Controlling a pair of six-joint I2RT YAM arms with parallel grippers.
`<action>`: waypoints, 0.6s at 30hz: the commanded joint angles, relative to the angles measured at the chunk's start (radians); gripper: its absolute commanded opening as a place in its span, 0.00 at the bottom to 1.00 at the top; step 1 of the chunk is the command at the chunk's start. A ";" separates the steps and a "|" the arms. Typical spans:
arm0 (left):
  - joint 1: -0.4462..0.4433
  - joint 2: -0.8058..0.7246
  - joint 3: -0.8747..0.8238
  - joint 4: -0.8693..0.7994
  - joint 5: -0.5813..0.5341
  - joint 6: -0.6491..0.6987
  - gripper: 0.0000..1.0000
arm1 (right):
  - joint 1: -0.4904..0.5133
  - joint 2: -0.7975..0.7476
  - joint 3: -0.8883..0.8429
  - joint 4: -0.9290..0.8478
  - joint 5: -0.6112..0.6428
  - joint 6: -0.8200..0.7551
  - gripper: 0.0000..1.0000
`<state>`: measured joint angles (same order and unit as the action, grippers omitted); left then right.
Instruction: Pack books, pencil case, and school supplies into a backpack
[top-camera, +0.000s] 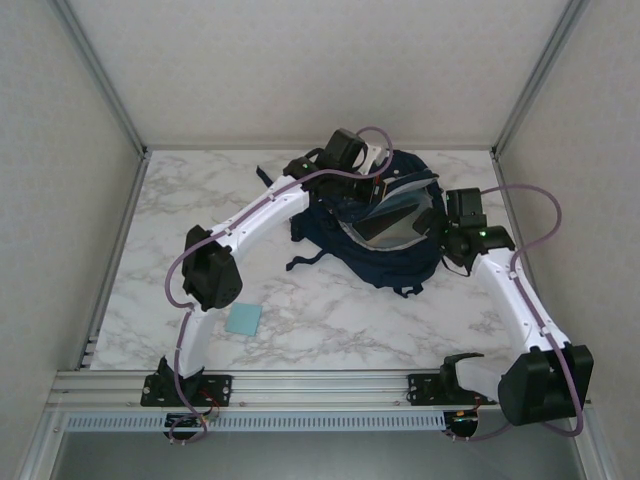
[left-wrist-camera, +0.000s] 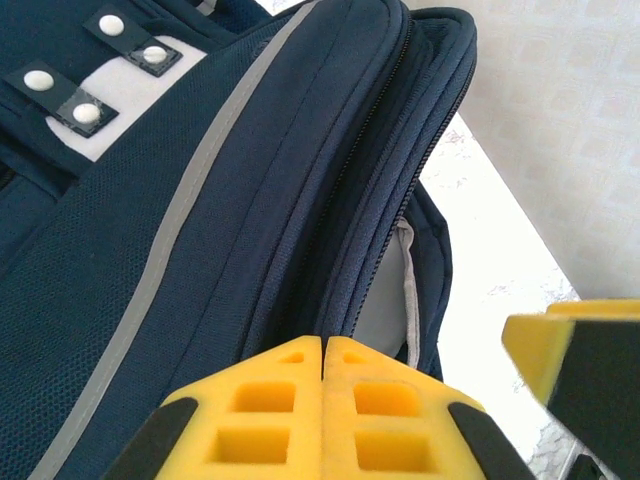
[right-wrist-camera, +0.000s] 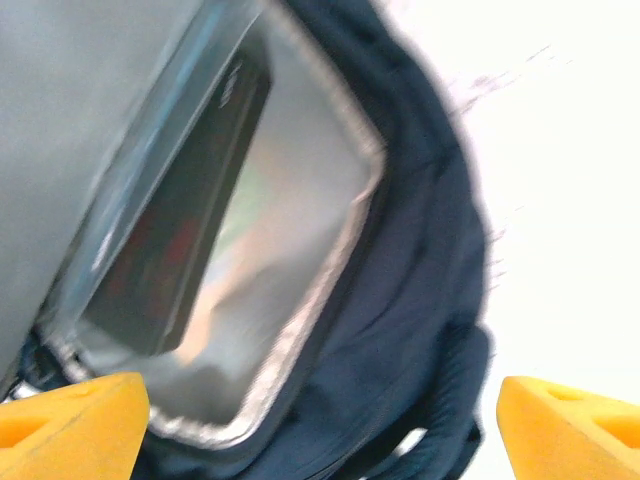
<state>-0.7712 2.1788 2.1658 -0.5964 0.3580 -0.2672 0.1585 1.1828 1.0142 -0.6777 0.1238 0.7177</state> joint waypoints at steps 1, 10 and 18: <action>0.012 -0.044 -0.051 0.002 0.026 -0.037 0.00 | -0.025 -0.009 0.020 -0.039 0.164 -0.053 0.90; 0.029 -0.136 -0.135 0.026 0.017 -0.103 0.68 | -0.072 0.045 0.055 0.013 0.074 -0.057 0.89; 0.173 -0.269 -0.395 0.191 -0.071 -0.211 0.83 | -0.071 0.021 -0.027 0.055 -0.070 -0.037 0.91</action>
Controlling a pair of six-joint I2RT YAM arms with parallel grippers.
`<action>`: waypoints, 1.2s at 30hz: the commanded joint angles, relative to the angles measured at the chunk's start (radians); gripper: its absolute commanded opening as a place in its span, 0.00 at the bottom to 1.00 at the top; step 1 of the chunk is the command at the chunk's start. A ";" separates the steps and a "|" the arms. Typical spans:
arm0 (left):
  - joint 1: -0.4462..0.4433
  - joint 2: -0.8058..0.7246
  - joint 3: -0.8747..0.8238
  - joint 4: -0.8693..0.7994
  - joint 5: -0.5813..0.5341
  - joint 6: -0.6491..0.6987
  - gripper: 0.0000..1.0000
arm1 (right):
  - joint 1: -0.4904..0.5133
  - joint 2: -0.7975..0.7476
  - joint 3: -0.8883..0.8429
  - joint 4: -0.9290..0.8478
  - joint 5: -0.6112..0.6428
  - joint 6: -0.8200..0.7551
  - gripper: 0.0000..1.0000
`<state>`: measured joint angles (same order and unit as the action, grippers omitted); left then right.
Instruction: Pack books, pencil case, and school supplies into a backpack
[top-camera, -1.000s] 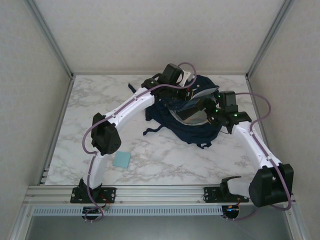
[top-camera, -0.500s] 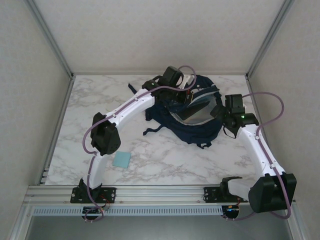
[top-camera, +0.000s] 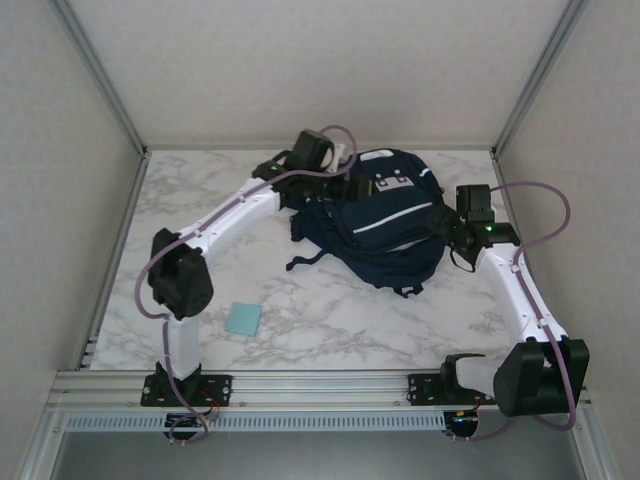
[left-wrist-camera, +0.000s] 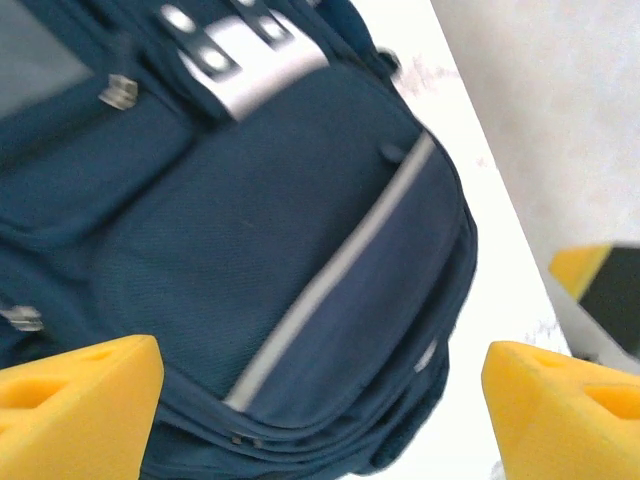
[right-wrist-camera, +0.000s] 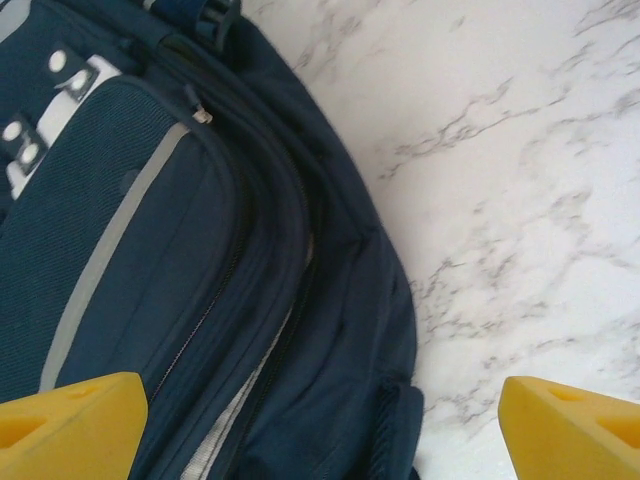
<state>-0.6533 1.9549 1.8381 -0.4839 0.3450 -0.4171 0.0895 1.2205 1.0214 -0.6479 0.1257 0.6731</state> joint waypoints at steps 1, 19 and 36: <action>0.080 -0.048 -0.098 0.095 -0.064 -0.077 0.83 | -0.002 -0.022 -0.051 0.043 -0.100 0.013 0.92; 0.182 0.251 -0.097 0.211 -0.021 -0.231 0.76 | -0.001 0.004 -0.306 0.345 -0.390 0.151 0.92; 0.126 0.211 -0.363 0.289 0.040 -0.264 0.00 | -0.010 0.263 -0.115 0.350 -0.182 0.050 0.52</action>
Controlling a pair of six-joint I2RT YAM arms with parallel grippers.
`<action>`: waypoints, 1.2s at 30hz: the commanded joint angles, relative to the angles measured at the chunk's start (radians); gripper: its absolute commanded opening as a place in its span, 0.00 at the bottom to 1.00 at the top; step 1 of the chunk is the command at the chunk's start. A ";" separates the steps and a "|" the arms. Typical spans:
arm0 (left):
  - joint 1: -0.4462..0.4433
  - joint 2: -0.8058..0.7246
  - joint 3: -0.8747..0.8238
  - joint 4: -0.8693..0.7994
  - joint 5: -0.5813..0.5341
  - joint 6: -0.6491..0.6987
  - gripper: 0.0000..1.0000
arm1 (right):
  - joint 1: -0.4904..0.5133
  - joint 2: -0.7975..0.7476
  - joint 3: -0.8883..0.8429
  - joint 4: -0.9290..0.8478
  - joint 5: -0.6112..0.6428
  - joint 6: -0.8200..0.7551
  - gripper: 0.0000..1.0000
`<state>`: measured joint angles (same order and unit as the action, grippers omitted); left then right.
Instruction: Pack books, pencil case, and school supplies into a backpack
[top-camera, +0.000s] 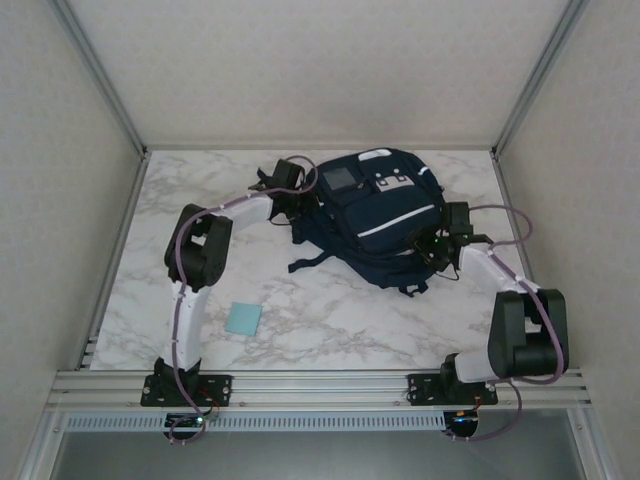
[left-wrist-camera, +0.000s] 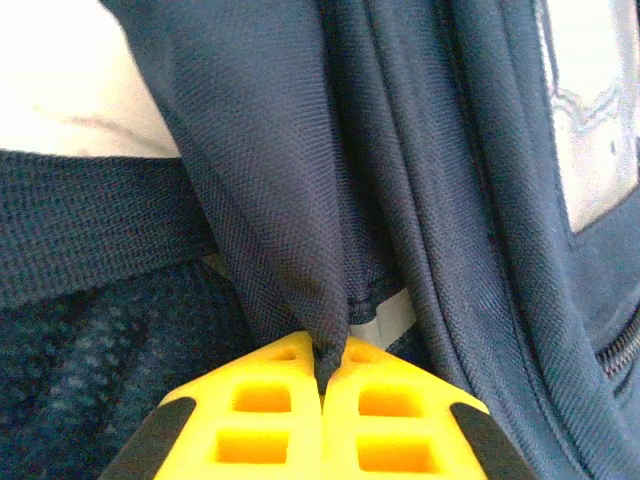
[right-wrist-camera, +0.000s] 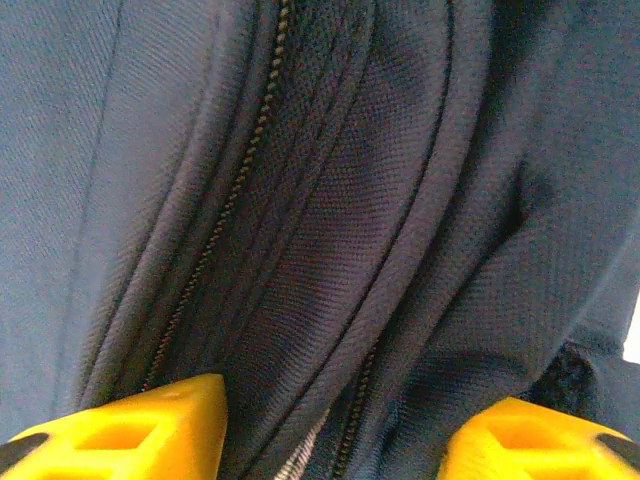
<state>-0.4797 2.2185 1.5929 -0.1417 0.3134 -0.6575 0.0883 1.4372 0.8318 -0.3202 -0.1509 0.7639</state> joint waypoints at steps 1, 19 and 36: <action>-0.055 -0.080 -0.159 -0.030 0.079 -0.034 0.00 | -0.012 0.076 0.107 0.019 0.107 -0.048 0.51; -0.114 -0.235 -0.242 0.003 0.099 -0.089 0.55 | 0.025 0.086 0.459 -0.413 0.329 -0.202 0.86; 0.092 -0.386 -0.387 0.058 0.060 -0.141 0.71 | 0.533 0.218 0.567 -0.428 0.417 -0.237 0.87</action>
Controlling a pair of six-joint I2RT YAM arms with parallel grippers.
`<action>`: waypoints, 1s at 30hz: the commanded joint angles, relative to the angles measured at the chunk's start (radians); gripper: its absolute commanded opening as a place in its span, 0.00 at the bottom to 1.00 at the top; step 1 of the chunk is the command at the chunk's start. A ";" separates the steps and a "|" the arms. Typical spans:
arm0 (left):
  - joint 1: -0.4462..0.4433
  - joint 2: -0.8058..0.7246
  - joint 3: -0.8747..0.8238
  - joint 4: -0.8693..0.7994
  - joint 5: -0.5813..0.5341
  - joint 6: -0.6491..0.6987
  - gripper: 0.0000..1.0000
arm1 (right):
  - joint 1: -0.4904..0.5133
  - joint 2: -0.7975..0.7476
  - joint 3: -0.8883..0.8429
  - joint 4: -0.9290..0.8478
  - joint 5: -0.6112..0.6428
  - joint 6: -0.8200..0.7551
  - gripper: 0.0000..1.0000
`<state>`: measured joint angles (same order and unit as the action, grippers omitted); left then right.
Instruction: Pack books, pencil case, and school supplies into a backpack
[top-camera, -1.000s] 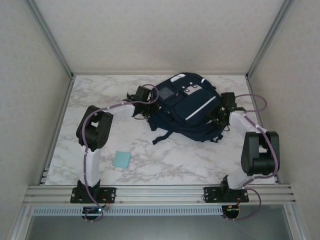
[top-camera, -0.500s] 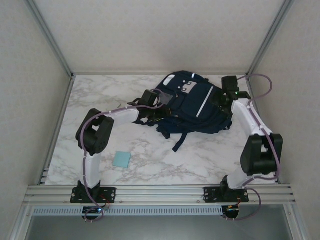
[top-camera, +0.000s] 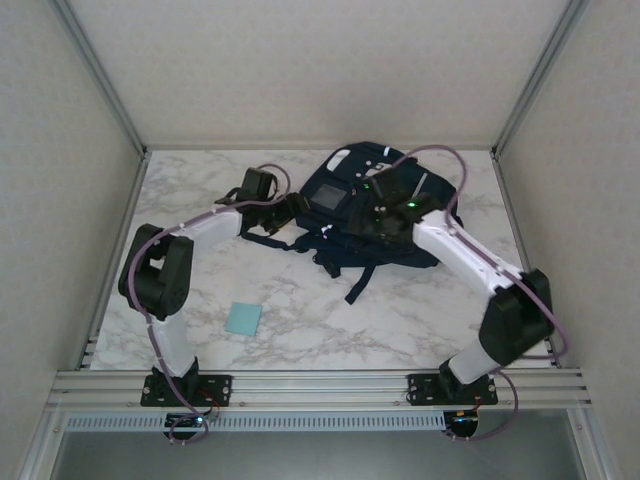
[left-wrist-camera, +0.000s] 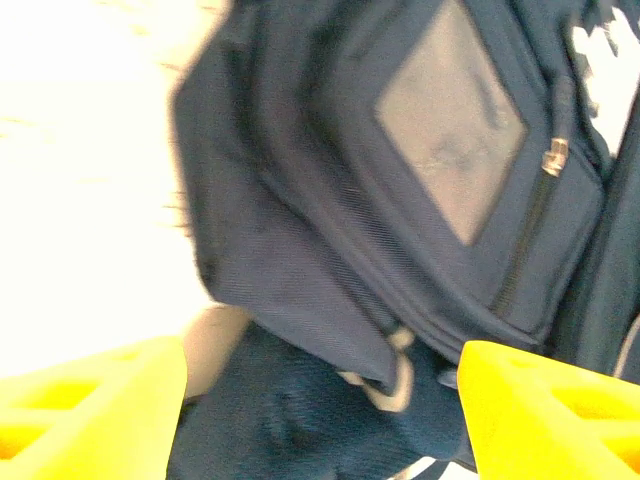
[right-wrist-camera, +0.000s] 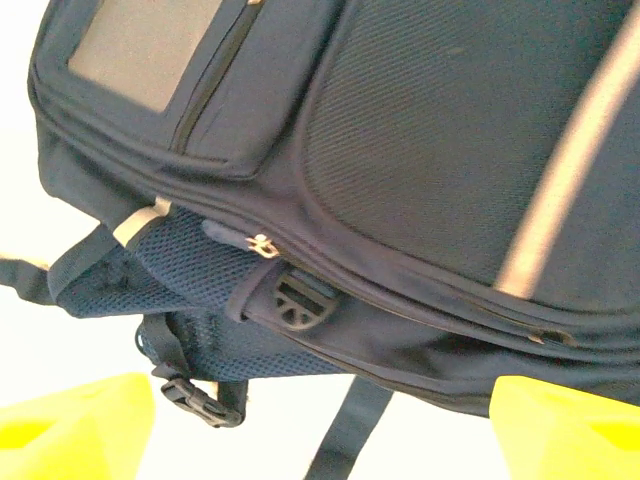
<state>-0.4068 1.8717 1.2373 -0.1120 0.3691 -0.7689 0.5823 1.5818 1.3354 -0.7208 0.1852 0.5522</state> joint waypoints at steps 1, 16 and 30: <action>0.027 -0.049 -0.041 0.028 0.004 -0.029 0.71 | 0.057 0.114 0.092 -0.036 0.104 -0.028 0.88; 0.045 -0.107 -0.103 0.021 -0.006 -0.012 0.72 | 0.156 0.574 0.511 -0.264 0.443 -0.002 0.90; 0.048 -0.111 -0.095 0.014 -0.021 -0.010 0.72 | 0.160 0.533 0.371 -0.322 0.528 0.045 0.91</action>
<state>-0.3683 1.7927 1.1416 -0.0998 0.3576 -0.7792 0.7406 2.1590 1.7493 -0.9203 0.6392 0.5606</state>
